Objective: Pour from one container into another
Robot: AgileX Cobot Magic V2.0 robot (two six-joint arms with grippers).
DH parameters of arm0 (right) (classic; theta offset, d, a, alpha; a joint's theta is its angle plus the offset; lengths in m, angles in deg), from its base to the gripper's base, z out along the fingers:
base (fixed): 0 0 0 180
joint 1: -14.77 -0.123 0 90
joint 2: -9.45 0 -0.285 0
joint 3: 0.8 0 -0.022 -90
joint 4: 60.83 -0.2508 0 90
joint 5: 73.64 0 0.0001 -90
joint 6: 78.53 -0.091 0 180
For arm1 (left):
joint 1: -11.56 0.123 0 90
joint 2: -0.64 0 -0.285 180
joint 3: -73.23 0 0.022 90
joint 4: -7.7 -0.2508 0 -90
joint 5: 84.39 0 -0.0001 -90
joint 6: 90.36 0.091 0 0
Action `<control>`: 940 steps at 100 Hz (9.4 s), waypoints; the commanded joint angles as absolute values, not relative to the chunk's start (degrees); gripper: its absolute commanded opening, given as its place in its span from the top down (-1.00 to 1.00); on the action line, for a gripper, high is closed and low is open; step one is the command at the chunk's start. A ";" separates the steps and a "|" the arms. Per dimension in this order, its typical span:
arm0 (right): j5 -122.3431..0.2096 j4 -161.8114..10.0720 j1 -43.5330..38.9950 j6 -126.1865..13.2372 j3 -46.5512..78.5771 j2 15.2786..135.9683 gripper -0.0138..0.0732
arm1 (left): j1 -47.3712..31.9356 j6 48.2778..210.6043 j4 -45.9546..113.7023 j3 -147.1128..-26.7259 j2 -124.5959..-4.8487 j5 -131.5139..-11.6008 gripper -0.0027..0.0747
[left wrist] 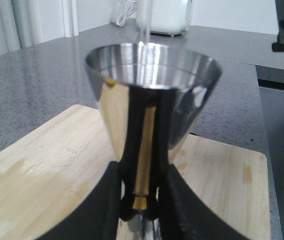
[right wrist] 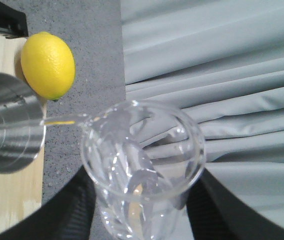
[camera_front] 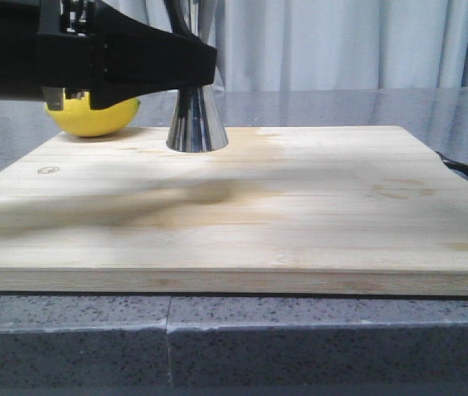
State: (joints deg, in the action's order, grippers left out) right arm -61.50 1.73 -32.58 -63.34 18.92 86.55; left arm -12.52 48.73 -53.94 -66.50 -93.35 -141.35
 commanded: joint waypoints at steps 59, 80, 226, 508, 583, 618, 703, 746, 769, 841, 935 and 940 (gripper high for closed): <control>-63.75 6.28 -32.50 -63.08 16.89 85.31 0.40 | -12.23 48.22 -51.15 -68.18 -91.21 -145.74 0.98; -63.75 7.40 -32.50 -63.08 16.89 85.31 0.40 | -12.23 48.22 -51.15 -68.18 -91.21 -145.74 0.98; -63.75 12.18 -32.50 -63.08 16.89 85.44 0.40 | -12.23 48.22 -51.25 -68.18 -91.21 -145.77 0.98; -119.33 -14.24 4.78 -105.12 38.28 104.77 0.40 | -12.23 48.22 -52.27 -68.18 -91.21 -146.19 0.98; -120.68 -14.24 4.78 -100.87 38.28 109.62 0.35 | -12.23 48.22 -52.35 -68.18 -91.21 -146.19 0.98; -122.69 -14.98 4.78 -100.87 38.28 109.62 -0.30 | -12.23 48.22 -52.35 -68.18 -91.21 -146.19 0.98; -128.72 -19.98 4.78 -99.15 38.07 107.43 -0.55 | -12.23 48.22 -52.35 -68.18 -91.21 -146.19 0.98; -129.12 -20.35 4.78 -99.01 34.82 100.20 -0.55 | -12.23 48.22 -52.35 -68.18 -91.21 -146.19 0.98; -124.19 -18.84 4.65 -99.29 34.13 91.66 -0.55 | -12.11 48.75 -52.35 -68.18 -91.21 -146.19 0.98; -118.10 -14.03 2.36 -105.75 34.13 76.60 -0.55 | -4.74 51.91 -49.15 -68.18 -92.77 -147.15 0.98; -116.58 -13.91 1.34 -105.75 34.13 76.49 -0.55 | -4.74 54.48 -49.53 -69.61 -100.71 -148.54 0.98; -116.58 -13.91 1.34 -105.75 34.13 76.49 -0.55 | -4.74 54.48 -49.76 -69.61 -100.84 -148.56 0.98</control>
